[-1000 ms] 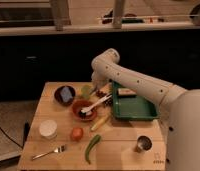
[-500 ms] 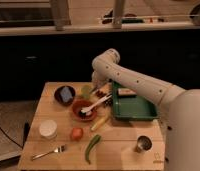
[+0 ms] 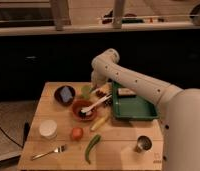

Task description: Place towel in plastic cup

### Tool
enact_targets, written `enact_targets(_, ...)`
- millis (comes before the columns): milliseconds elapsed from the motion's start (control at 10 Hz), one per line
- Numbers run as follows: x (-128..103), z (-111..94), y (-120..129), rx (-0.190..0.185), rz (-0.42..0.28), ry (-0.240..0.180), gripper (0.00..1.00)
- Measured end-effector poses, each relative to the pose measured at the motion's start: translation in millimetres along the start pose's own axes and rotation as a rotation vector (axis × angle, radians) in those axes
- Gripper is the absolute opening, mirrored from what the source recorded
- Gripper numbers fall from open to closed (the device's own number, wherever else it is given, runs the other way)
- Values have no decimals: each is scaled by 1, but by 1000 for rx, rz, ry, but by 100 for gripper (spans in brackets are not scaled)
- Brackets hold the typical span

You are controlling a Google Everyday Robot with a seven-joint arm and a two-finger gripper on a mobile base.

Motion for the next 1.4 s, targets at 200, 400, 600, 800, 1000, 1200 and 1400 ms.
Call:
enact_targets(200,0,1,-1,2,-3,1,0)
enact_targets(400,0,3,-4,3,-6,-10,0)
enact_targets(600,-2,7,-16,1,-34,-17,0)
enact_targets(800,-8,14,-35,-4,-74,-34,0)
enact_targets(1000,-9,19,-43,-12,-100,-44,0)
enact_targets(1200,-9,26,-51,-26,-122,-55,0)
enact_targets(1400,-8,34,-56,-42,-135,-65,0)
